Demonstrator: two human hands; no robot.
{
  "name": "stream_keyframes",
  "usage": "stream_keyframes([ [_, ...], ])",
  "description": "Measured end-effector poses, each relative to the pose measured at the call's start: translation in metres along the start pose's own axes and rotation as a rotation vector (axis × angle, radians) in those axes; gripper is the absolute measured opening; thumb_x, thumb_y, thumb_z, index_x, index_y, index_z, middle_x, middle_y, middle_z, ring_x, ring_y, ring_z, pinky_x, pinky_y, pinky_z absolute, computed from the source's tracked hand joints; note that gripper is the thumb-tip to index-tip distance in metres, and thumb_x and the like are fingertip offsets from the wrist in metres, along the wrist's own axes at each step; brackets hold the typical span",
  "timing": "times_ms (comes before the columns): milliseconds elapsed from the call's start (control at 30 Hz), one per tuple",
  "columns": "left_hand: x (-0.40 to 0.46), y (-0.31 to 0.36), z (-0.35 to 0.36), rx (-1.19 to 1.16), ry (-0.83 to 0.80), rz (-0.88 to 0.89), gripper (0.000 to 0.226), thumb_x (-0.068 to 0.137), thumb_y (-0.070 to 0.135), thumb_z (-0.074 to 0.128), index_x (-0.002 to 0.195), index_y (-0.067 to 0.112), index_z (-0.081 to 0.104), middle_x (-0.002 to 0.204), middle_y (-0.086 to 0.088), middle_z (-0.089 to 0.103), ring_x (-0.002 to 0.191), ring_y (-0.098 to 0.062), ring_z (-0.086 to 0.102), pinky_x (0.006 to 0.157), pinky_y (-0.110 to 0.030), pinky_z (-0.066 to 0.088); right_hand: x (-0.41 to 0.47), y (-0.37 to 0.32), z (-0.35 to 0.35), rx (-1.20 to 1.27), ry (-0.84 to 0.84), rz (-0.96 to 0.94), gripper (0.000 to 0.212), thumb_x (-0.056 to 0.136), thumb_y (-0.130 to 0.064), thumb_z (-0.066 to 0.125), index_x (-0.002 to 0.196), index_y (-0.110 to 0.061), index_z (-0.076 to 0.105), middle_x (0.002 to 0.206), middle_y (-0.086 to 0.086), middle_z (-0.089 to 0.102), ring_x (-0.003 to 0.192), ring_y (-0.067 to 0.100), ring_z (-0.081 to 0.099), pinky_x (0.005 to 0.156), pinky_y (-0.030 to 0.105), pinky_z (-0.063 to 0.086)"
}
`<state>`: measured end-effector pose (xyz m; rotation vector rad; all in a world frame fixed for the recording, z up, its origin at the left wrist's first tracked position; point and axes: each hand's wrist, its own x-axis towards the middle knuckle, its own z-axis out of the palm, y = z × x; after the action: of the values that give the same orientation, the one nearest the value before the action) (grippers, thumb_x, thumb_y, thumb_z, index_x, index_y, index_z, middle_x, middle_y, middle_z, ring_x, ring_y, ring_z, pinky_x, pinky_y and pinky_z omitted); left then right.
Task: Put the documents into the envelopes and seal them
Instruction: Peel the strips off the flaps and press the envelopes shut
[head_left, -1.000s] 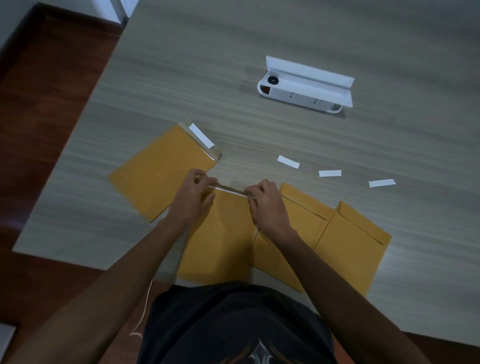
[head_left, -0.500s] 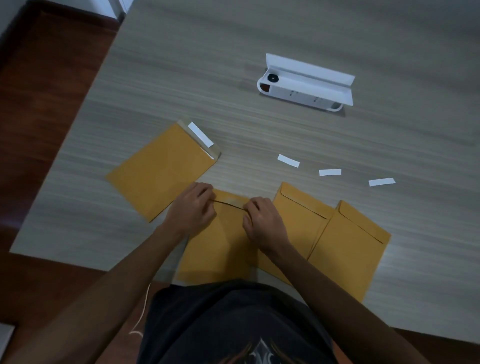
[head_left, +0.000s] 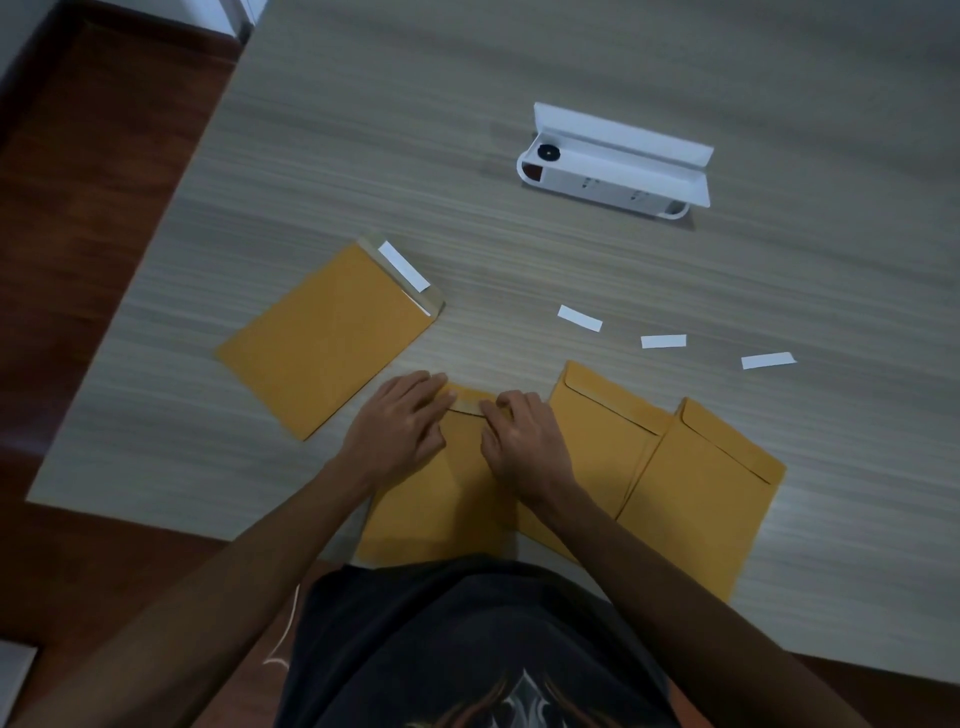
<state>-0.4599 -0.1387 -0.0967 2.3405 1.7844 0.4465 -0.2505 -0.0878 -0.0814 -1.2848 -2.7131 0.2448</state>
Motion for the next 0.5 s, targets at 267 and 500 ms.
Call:
stream_keyframes([
  [267,-0.007,0.001,0.004,0.003,-0.032,-0.032,0.046,0.090,0.020,0.046,0.130,0.004,0.061,0.140,-0.015,0.055,0.131,-0.030,0.051,0.106,-0.048,0.044,-0.024,-0.019,0.005,-0.036,-0.145,0.065,0.061,0.092,-0.041,0.042,0.136,0.000,0.049,0.138,0.024,0.050,0.126,0.034,0.050,0.107,0.040,0.043],
  [500,-0.003,0.006,0.007,0.042,-0.028,-0.070,0.044,0.088,0.022,0.046,0.123,0.004,0.066,0.134,-0.015,0.060,0.127,-0.030,0.055,0.103,-0.046,0.047,-0.032,-0.031,0.002,-0.080,-0.200,0.153,0.073,0.091,-0.051,0.031,0.142,0.000,0.042,0.144,0.024,0.046,0.134,0.036,0.044,0.113,0.049,0.035],
])
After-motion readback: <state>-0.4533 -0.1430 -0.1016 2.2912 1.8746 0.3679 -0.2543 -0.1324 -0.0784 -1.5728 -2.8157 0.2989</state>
